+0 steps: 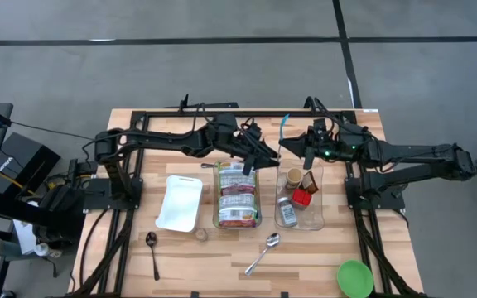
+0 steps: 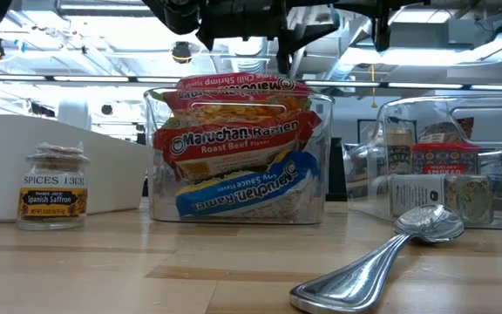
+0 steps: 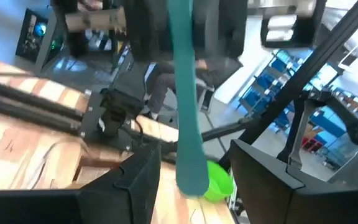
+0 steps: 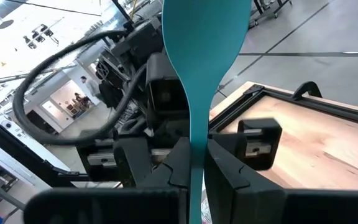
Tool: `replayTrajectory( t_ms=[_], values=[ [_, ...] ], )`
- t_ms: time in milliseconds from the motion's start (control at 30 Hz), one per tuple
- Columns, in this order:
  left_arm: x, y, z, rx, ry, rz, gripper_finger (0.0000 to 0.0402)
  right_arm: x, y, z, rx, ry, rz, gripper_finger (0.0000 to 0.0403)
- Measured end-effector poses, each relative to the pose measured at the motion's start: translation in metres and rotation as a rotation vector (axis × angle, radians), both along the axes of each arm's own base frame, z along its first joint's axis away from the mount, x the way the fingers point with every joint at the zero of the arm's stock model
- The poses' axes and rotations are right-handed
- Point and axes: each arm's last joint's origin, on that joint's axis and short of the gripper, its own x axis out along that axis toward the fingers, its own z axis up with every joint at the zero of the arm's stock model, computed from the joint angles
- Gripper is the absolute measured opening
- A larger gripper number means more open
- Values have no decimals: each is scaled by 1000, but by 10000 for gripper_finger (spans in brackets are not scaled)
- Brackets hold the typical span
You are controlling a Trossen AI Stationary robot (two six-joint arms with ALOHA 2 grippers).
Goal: Pick & Place Food Item
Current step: Put the blue baby spoon into the white bin
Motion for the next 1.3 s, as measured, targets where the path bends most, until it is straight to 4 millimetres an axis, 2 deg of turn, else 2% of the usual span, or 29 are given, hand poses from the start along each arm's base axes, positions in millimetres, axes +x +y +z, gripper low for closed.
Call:
replayTrajectory(
  t_ms=[933, 1300],
  values=[
    [2, -4, 2, -15, -26, -7, 127, 0, 0, 0, -51, 10, 1, 17],
    [2, -4, 1, -16, -21, -6, 81, 0, 0, 0, -51, 10, 3, 17]
  ],
)
